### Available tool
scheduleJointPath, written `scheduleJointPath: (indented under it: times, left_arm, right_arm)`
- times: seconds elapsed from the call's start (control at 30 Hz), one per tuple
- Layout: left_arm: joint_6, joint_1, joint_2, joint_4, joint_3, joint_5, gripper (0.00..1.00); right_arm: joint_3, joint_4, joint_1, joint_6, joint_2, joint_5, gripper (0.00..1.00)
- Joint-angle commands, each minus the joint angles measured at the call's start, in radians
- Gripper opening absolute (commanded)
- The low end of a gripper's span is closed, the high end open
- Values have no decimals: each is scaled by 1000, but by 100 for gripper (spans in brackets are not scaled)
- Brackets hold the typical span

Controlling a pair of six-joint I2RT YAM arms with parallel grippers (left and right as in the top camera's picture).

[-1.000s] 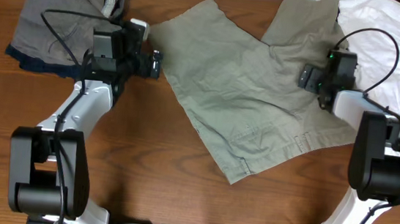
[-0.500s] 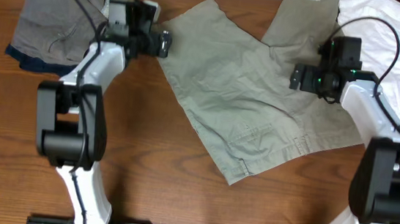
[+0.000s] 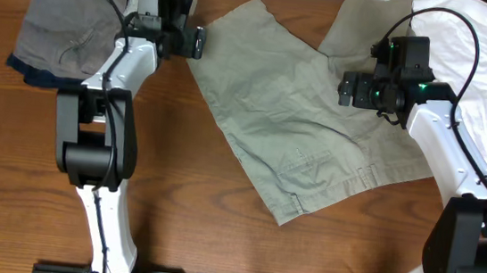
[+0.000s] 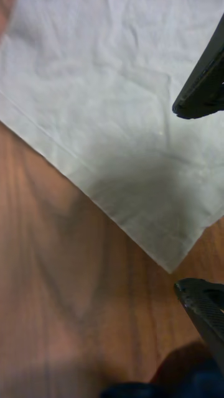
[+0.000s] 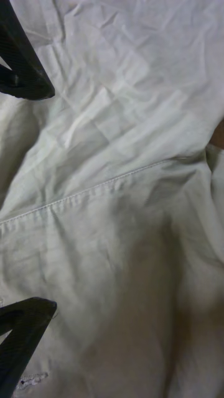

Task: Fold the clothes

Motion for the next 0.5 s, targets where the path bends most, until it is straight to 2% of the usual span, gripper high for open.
scheduleJointPath:
  times: [0.0,0.47]
  left_arm:
    - [2,-1,23,-8,15,-24,83]
    - [2,-3,67,-16,15,-42,80]
  right_arm:
    - [8,0,10,-8,-5,-5,99]
    - [8,-6,14,-8,-5,-5,99]
